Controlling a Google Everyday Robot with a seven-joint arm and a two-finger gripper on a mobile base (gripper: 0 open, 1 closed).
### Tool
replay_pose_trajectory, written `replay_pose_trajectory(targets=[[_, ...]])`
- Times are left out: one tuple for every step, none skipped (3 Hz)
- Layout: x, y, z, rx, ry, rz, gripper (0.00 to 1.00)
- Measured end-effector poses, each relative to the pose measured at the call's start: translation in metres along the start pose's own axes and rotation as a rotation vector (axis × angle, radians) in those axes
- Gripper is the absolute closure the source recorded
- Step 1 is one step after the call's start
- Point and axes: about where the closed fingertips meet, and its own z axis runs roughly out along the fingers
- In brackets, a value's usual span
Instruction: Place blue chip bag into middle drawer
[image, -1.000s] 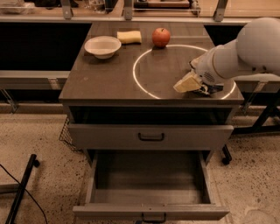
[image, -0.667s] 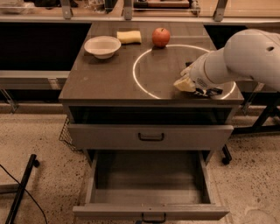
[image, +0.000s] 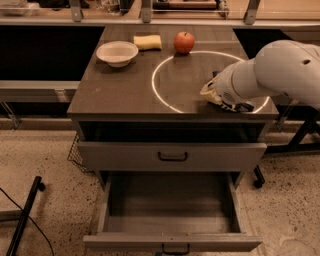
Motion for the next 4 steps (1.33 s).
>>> replay_pose_trajectory(targets=[[-0.005,-0.004,-0.013,-0.039,-0.064,0.026,1.0],[-0.012,-0.018,-0.06,-0.081,-0.142,0.035,1.0],[-0.013,-0.026,-0.102,-0.111,-0.202,0.032,1.0],[-0.024,-0.016,-0.129,-0.175,-0.266,-0.004,1.0]])
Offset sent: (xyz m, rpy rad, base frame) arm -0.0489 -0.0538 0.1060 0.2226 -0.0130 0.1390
